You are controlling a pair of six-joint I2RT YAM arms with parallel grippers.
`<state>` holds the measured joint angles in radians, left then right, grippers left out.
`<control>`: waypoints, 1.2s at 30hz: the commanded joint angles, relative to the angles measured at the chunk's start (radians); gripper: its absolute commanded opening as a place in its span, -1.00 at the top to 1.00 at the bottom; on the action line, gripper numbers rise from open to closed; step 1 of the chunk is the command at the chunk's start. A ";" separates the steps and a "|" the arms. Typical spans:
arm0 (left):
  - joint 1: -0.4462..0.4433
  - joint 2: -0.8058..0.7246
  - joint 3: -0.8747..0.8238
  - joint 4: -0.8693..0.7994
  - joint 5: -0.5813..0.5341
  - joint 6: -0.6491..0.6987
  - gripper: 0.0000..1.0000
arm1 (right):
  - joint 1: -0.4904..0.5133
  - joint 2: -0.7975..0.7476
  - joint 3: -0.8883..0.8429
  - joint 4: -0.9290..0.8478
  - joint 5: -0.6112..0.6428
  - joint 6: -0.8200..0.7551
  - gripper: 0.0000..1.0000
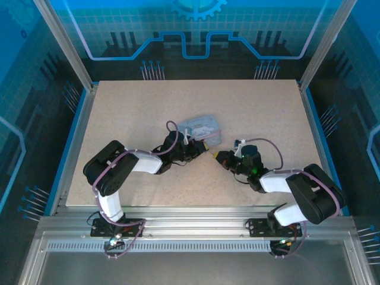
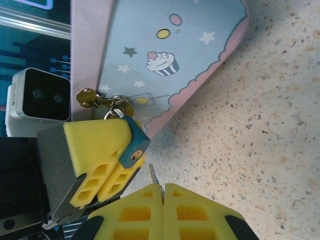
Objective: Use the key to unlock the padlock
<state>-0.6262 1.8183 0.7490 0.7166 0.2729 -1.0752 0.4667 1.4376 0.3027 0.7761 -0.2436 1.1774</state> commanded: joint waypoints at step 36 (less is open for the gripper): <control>0.011 0.009 -0.023 0.102 0.045 -0.048 0.85 | 0.034 0.076 0.047 0.143 -0.019 0.045 1.00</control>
<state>-0.6193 1.8183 0.7361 0.7643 0.2855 -1.1019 0.4858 1.5059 0.3321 0.8665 -0.2481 1.2163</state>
